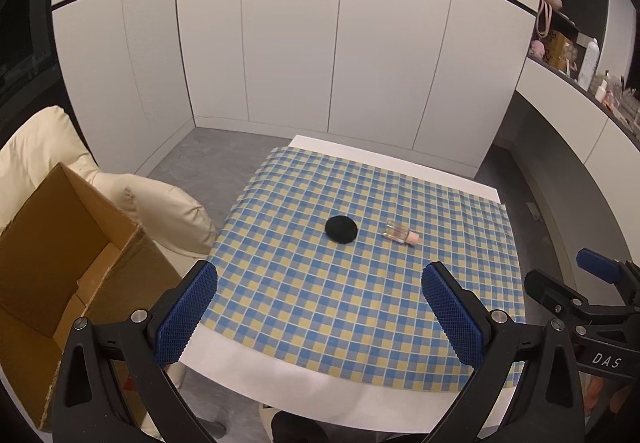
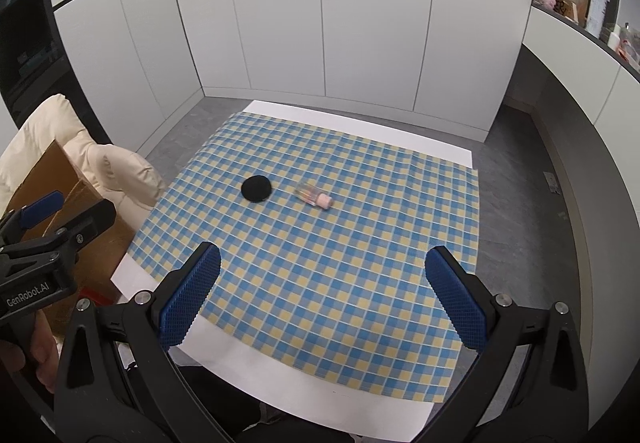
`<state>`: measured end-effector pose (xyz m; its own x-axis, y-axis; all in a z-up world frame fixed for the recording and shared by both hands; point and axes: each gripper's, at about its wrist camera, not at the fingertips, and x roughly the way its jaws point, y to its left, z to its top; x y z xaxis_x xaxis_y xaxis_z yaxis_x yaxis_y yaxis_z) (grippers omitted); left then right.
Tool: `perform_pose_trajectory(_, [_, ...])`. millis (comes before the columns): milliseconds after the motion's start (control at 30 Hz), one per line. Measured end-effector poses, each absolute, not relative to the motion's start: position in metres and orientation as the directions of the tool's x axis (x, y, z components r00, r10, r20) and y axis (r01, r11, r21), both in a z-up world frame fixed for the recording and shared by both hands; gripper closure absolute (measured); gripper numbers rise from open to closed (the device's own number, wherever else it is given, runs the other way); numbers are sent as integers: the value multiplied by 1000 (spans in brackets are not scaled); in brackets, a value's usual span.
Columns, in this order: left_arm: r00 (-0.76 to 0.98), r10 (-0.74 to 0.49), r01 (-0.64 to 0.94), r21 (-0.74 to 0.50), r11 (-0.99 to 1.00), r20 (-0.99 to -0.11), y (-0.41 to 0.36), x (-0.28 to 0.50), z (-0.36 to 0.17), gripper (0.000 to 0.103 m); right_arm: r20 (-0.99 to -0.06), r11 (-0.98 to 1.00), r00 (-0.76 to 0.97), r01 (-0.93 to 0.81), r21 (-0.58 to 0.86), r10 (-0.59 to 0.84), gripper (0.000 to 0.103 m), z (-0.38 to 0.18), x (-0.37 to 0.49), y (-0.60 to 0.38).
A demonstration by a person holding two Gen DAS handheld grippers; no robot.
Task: Organize objects
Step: 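Withdraw both open tools from the box back over the tablecloth, then move both open tools toward the black sponge and pink bottle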
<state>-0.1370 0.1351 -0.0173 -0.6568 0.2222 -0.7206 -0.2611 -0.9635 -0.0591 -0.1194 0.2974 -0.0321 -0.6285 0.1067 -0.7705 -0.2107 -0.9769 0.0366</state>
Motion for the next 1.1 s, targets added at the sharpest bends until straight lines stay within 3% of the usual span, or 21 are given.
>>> perform_pose_trajectory(700, [-621,210,-330,9,-944,-755,165,-145,-32,1,-788,-971,-599,-238,3,144,0,-39,-114,320])
perform_pose_trajectory(1100, [-605,152,-339,81,-937,-782,170,-176,-73,1,-825,-980,-544,-193,-58,156,0,-77,-160,329])
